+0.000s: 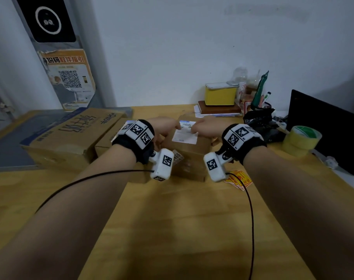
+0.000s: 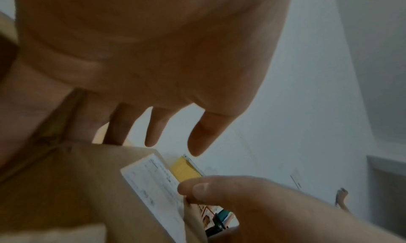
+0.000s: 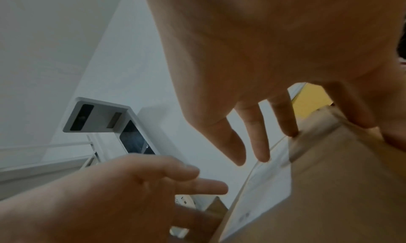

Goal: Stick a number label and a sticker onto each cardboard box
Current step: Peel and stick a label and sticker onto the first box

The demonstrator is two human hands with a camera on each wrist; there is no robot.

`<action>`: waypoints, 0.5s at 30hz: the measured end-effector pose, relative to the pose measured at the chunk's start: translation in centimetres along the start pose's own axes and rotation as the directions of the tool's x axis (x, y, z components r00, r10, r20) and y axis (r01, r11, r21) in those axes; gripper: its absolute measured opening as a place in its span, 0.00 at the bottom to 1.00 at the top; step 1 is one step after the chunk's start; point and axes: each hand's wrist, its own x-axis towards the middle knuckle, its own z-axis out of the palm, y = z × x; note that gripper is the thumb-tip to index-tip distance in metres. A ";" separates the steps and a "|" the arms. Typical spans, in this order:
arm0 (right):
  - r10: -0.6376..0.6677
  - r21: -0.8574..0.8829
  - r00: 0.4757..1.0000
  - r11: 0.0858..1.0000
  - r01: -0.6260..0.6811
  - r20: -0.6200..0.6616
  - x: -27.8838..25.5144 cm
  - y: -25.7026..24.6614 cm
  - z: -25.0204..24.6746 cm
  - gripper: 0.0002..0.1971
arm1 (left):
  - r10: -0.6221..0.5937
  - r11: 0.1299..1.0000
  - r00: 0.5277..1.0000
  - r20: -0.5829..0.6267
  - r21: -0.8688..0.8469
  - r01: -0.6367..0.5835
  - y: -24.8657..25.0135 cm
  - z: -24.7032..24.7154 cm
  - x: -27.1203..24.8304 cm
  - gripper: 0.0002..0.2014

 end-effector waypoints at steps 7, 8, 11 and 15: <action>-0.016 0.262 1.000 0.965 0.015 -0.001 -2.0 0.3 0.2 0.14 | 0.112 0.988 0.985 -0.132 0.117 -0.097 0.4 0.2 -1.7 0.24; -0.002 0.252 0.999 0.968 0.010 -0.034 -2.0 0.8 -0.2 0.13 | 0.146 0.984 0.979 -0.142 0.126 -0.129 0.7 0.5 -2.0 0.24; 0.087 -0.066 0.996 0.994 -0.089 -0.032 -2.6 2.9 -1.2 0.09 | 0.198 0.964 0.968 -0.151 0.206 -0.165 1.1 1.8 -2.4 0.26; 0.282 -0.559 0.959 0.799 -0.222 0.022 0.7 10.1 -0.2 0.15 | 0.181 0.950 0.978 -0.107 0.276 -0.146 1.3 3.6 -2.2 0.28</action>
